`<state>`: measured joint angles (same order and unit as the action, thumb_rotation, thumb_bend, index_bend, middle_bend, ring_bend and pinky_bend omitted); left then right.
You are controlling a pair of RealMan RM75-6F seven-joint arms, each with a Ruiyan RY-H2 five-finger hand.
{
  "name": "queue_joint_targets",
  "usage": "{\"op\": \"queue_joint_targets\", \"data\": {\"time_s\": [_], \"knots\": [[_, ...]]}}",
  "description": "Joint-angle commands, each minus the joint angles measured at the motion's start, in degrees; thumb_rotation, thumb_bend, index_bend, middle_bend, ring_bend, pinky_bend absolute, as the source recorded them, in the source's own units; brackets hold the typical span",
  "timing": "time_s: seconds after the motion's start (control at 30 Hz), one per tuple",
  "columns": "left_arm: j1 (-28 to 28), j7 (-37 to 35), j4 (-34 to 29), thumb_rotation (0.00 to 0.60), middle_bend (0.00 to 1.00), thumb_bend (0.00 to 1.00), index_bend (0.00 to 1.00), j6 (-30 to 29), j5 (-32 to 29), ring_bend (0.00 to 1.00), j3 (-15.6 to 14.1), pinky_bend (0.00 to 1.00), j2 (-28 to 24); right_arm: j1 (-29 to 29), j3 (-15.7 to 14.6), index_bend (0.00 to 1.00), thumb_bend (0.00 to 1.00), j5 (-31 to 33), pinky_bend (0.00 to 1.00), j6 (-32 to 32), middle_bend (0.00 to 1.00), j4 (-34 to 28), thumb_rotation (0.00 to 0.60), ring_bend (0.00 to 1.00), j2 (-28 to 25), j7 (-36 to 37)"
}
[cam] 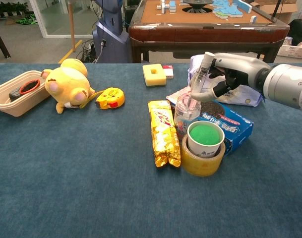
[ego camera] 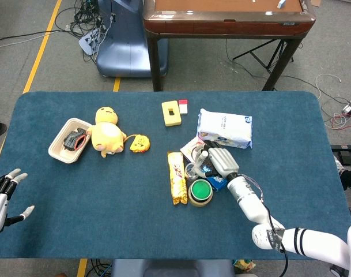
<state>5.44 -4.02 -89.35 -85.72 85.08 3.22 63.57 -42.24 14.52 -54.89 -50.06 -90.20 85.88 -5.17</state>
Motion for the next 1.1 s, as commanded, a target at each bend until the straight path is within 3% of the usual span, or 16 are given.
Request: {"op": "queue_joint_targets", "data": {"time_s": [0.03, 0.37, 0.67, 0.87, 1.1], "knots": [[0.0, -0.1, 0.11, 0.6, 0.1, 0.2, 0.18, 0.01, 0.0, 0.11, 0.03, 0.0, 0.04, -0.08, -0.02, 0.53, 0.45, -0.24, 0.06, 0.06, 0.28, 0.24, 0.6, 0.1, 0.25, 0.38], [-0.11, -0.65, 0.58, 0.6, 0.1, 0.2, 0.18, -0.07, -0.12, 0.11, 0.15, 0.0, 0.01, 1.2, 0.96, 0.6, 0.56, -4.79, 0.06, -2.11, 0.33, -0.68, 0.6, 0.18, -0.21, 5.43], [-0.15, -0.59, 0.18, 0.6, 0.1, 0.2, 0.18, -0.32, 0.13, 0.11, 0.23, 0.0, -0.36, 4.99, 3.29, 0.6, 0.57, -9.48, 0.07, -4.45, 0.35, -9.51, 0.6, 0.23, -8.94, 14.07], [0.14, 0.14, -0.58, 0.6, 0.1, 0.2, 0.18, -0.33, 0.88, 0.11, 0.13, 0.0, -0.25, 9.3, 4.04, 0.61, 0.57, -12.22, 0.17, -8.27, 0.4, -15.01, 0.6, 0.31, -15.29, 19.36], [0.3, 1.3, -2.07, 0.6, 0.1, 0.2, 0.18, -0.63, 1.66, 0.11, 0.05, 0.0, -0.58, 12.57, 3.02, 0.61, 0.57, -14.78, 0.25, -12.6, 0.44, -16.11, 0.6, 0.38, -21.0, 16.17]]}}
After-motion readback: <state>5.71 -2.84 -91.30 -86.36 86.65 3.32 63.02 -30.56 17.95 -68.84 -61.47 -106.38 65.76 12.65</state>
